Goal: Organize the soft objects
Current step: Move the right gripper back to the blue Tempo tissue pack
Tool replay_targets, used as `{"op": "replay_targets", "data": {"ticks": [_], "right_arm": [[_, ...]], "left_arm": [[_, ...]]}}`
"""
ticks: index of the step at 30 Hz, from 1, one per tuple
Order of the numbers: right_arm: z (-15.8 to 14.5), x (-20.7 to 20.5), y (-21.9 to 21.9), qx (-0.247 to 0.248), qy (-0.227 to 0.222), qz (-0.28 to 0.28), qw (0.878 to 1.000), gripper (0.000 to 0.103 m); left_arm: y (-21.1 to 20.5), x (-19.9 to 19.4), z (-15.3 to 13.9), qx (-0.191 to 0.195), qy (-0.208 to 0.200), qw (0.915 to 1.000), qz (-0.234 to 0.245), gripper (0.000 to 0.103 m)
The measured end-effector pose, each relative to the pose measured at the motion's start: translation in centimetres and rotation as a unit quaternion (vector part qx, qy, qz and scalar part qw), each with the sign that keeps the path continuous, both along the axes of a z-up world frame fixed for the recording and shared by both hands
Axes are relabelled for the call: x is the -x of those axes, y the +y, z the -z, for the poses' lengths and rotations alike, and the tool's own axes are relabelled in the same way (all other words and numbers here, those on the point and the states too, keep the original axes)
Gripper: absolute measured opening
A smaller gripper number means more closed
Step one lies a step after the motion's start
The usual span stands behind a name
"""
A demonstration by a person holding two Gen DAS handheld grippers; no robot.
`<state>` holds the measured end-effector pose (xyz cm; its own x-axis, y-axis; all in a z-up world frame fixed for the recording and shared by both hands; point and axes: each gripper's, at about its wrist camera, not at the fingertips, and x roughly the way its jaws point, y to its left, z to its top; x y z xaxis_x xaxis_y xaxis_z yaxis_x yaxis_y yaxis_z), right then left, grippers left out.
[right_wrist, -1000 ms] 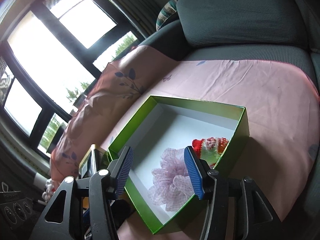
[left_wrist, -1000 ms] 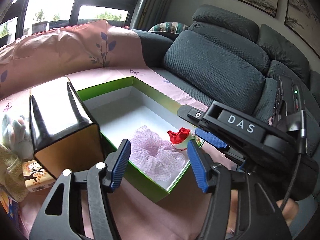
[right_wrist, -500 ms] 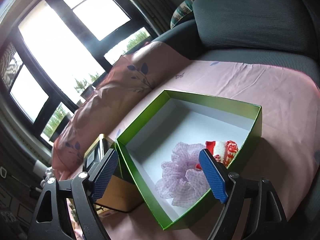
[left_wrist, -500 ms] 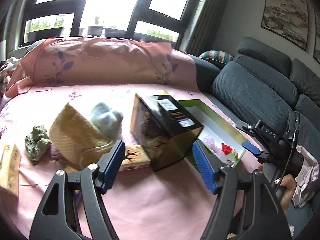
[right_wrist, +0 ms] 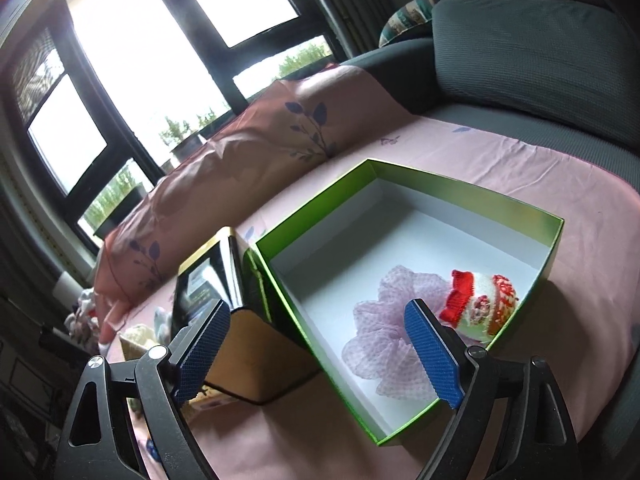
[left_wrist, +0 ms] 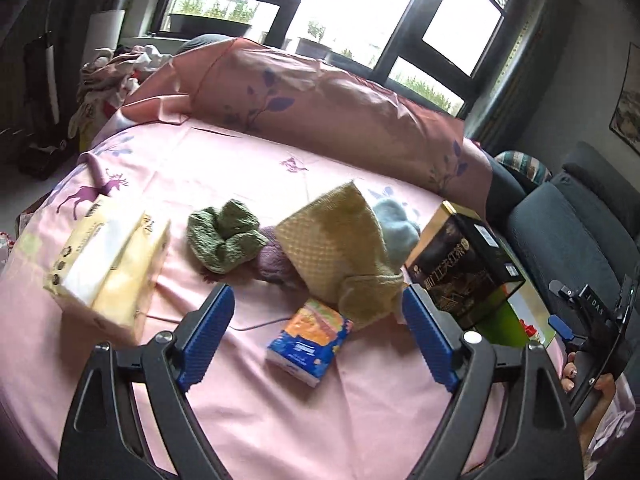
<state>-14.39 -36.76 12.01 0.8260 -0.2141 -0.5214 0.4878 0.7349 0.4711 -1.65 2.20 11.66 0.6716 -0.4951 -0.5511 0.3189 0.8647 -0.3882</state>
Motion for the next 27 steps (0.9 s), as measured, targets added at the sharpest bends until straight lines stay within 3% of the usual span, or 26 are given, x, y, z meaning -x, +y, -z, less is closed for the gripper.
{"op": "replay_targets", "data": {"ticks": [4, 7, 13, 18, 21, 24, 27], "right_arm": [[-0.7, -0.7, 2.2, 0.001, -0.028, -0.043, 0.999, 0.092], [-1.0, -2.1, 4.5, -0.004, -0.034, -0.092, 0.995, 0.092], [-1.7, -4.2, 9.9, 0.028, -0.009, -0.117, 0.993, 0.092], [-0.4, -7.4, 14.7, 0.027, 0.057, -0.164, 0.984, 0.092], [1.6, -10.0, 16.4, -0.047, 0.115, -0.182, 0.976, 0.092], [3.8, -12.9, 17.3, -0.134, 0.149, -0.208, 0.957, 0.092], [5.7, -14.6, 18.1, -0.152, 0.171, -0.174, 0.958, 0.092]], "left_arm": [[4.2, -0.4, 0.4, 0.06, 0.003, 0.9977, -0.033, 0.088], [5.3, -1.5, 1.5, 0.084, 0.043, 0.9946, -0.044, 0.088], [5.7, -1.9, 2.3, 0.08, 0.066, 0.9922, -0.069, 0.088], [5.5, -1.8, 2.4, 0.05, 0.062, 0.9924, -0.093, 0.088], [5.8, -1.9, 2.5, 0.022, 0.05, 0.9913, -0.12, 0.088], [6.3, -1.9, 2.4, -0.009, 0.034, 0.9882, -0.149, 0.088], [6.9, -2.1, 2.5, -0.008, 0.035, 0.987, -0.157, 0.088]]}}
